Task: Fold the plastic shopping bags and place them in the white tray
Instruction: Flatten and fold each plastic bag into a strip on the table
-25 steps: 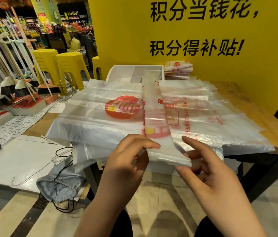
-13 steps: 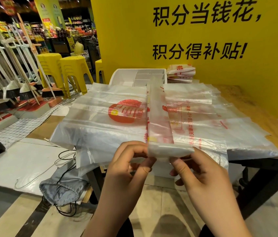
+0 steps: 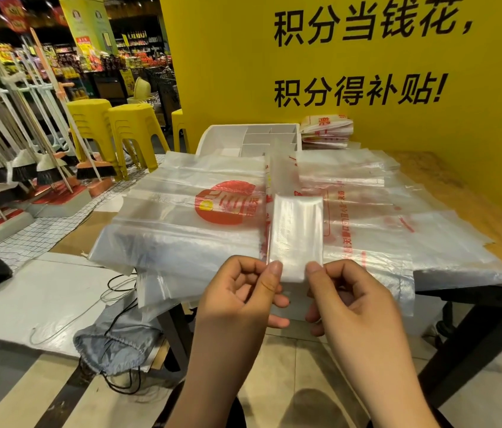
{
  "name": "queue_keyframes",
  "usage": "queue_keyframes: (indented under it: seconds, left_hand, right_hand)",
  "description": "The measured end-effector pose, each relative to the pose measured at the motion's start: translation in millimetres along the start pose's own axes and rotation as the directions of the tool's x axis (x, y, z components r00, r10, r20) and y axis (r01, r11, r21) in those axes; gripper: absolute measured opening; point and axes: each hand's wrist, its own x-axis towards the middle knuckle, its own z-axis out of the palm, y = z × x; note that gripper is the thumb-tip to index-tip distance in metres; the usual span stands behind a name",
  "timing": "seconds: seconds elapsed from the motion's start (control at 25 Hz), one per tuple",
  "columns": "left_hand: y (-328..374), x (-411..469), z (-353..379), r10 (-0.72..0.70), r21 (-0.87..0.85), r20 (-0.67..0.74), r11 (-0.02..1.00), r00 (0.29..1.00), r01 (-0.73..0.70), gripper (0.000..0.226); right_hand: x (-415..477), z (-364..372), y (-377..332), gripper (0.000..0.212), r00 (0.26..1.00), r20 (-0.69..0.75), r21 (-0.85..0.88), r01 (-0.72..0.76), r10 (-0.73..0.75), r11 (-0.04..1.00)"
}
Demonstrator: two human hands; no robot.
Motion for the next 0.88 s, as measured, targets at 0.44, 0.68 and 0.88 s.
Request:
queue_keyframes:
  seconds: [0.44, 0.68, 0.88]
  left_hand:
    - [-5, 9, 6, 0.013, 0.032, -0.059, 0.999, 0.998, -0.011, 0.019]
    - [-6, 7, 7, 0.063, 0.005, -0.026, 0.998, 0.998, -0.063, 0.014]
    - [-7, 6, 7, 0.102, 0.001, -0.026, 0.995, 0.994, -0.102, 0.013]
  right_hand:
    - [12, 9, 5, 0.019, 0.994, -0.074, 0.049, -0.075, 0.078, 0.996]
    - [7, 10, 0, 0.031, 0.998, -0.062, -0.012, -0.033, 0.032, 0.999]
    - [5, 10, -3, 0.029, 0.996, -0.070, 0.027, -0.050, 0.051, 0.998]
